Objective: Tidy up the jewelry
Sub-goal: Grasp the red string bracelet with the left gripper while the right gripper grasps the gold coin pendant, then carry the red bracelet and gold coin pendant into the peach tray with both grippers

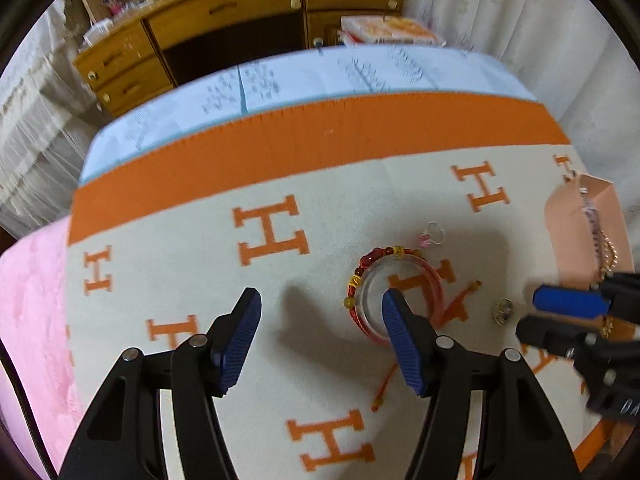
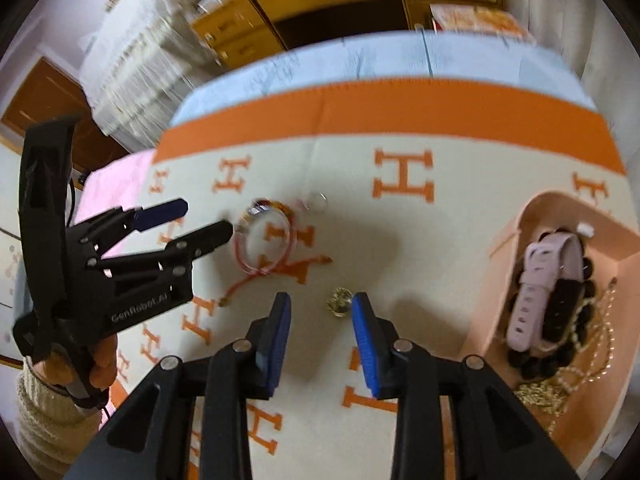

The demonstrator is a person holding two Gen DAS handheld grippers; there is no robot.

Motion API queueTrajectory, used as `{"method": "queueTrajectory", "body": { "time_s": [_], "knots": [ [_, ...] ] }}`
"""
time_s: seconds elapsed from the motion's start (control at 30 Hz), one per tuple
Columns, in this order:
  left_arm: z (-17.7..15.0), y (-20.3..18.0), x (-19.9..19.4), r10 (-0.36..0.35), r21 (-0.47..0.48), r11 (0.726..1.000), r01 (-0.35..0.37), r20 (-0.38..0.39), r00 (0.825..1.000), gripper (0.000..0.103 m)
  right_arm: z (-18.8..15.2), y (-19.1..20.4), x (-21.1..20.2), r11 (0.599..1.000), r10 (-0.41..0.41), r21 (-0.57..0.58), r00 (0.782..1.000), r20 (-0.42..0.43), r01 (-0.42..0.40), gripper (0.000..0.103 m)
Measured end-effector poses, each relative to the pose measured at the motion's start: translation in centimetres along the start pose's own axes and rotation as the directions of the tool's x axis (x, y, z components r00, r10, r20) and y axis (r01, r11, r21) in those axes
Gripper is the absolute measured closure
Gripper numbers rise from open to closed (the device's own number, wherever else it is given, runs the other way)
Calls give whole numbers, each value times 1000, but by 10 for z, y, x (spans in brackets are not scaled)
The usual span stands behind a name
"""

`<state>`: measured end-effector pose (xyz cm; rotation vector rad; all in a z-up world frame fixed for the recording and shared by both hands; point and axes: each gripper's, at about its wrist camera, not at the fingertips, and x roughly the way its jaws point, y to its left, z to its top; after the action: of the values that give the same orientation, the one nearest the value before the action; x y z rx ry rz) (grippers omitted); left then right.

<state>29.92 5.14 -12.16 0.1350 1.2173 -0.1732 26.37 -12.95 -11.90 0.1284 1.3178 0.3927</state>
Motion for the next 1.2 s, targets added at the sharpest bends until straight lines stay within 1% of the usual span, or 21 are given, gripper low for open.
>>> {"method": "queueTrajectory", "body": {
  "time_s": [0.13, 0.2, 0.37, 0.43, 0.5, 0.53, 0.57, 0.6, 0.63, 0.7, 0.73, 0.8, 0.9, 1.03, 1.2],
  "knots": [
    [4, -3, 16, 20, 12, 1000, -20, -19, 1000, 42, -2, 1, 13, 999, -40, -15, 999, -22, 40, 71],
    [6, -4, 19, 19, 14, 1000, -19, -8, 1000, 42, -2, 4, 17, 998, -57, -28, 998, -24, 56, 71],
    [9, -3, 21, 17, 4, 1000, -17, -1, 1000, 42, -3, 15, 17, 987, -130, -97, 991, 6, 130, 71],
    [9, -4, 21, 15, 7, 1000, -15, -2, 1000, 46, -7, 21, 17, 976, -165, -142, 986, 21, 167, 71],
    [8, -8, 18, -23, 20, 1000, 23, -2, 1000, 70, -12, 28, 19, 961, -200, -188, 979, 38, 203, 71],
    [8, -10, 17, -21, 31, 999, 21, -2, 1000, 76, -14, 30, 19, 955, -212, -204, 976, 44, 217, 71],
    [8, -15, 16, -14, 44, 999, 14, -2, 1000, 90, -16, 32, 19, 950, -221, -216, 974, 51, 227, 71],
    [7, -20, 15, -7, 58, 998, 8, -5, 1000, 95, -17, 33, 19, 948, -226, -219, 972, 58, 233, 73],
    [6, -24, 14, 8, 64, 998, -8, -3, 1000, 95, -16, 31, 18, 949, -225, -213, 972, 62, 233, 83],
    [5, -27, 14, 19, 59, 998, -19, 1, 1000, 95, -16, 27, 16, 960, -197, -189, 979, 57, 204, 83],
    [5, -27, 13, 12, 51, 999, -12, 0, 1000, 95, -16, 25, 15, 967, -180, -175, 982, 56, 187, 83],
    [3, -24, 11, -26, 14, 1000, 26, -2, 1000, 96, -19, 21, 13, 974, -155, -156, 986, 60, 163, 83],
    [-4, -25, 7, -37, -4, 999, 37, 9, 999, 96, -28, 18, 5, 981, -122, -143, 990, 76, 132, 83],
    [-14, -30, -8, -40, -3, 999, 40, 35, 999, 96, -44, 18, -13, 986, -66, -143, 991, 117, 83, 83],
    [-24, -46, -39, -33, 33, 999, 30, 96, 995, 96, -63, 22, -37, 984, 3, -176, 986, 166, 27, 83]
  ]
}}
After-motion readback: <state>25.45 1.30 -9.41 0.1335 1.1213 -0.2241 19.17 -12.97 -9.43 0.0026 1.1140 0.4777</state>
